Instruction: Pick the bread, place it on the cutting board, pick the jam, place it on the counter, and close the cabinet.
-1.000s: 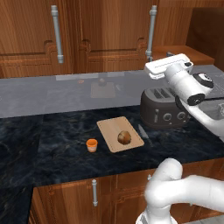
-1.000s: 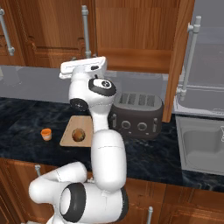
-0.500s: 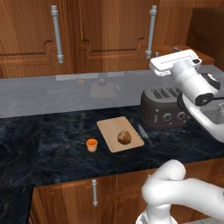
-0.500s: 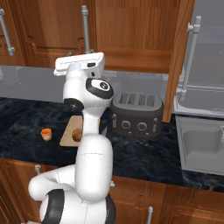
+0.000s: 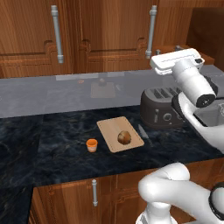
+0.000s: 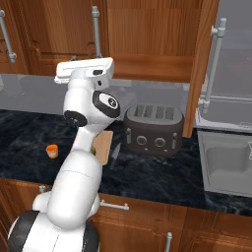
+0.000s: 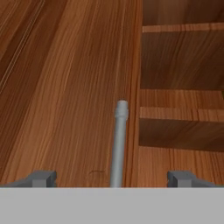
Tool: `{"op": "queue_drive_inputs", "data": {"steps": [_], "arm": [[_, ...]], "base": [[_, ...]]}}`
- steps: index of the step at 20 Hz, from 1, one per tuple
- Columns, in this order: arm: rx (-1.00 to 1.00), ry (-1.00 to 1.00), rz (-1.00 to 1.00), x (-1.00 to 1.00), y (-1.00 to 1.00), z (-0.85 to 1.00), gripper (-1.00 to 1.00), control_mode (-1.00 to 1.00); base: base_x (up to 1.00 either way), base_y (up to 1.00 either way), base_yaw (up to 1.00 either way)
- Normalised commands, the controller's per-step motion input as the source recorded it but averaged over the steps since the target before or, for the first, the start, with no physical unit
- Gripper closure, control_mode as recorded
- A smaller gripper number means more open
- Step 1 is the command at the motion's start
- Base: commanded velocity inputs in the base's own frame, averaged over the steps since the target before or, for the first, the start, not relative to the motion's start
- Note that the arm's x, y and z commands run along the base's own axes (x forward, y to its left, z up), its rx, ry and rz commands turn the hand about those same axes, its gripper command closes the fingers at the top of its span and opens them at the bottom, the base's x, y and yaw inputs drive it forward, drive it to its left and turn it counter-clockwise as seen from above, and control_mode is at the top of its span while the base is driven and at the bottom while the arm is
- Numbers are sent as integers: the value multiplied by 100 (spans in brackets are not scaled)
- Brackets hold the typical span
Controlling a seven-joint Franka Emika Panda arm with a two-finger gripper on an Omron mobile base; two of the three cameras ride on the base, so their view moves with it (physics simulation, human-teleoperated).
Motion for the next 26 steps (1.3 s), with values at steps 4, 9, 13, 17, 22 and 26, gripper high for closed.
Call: {"op": "queue_drive_inputs", "data": {"steps": [4, 9, 13, 17, 22, 26], "arm": [[0, 6, 0, -43, -18, 27, -100, -100], [0, 5, 0, -43, -12, 21, -100, -100], [0, 8, 0, -39, -12, 35, -100, -100], [0, 10, 0, -34, -11, 40, -100, -100], [0, 9, 0, -30, -12, 43, -100, -100], [0, 9, 0, -33, -16, 44, -100, -100]], "base": [[0, 0, 0], [0, 0, 0], [0, 0, 0], [0, 0, 0], [0, 0, 0], [0, 0, 0]]}}
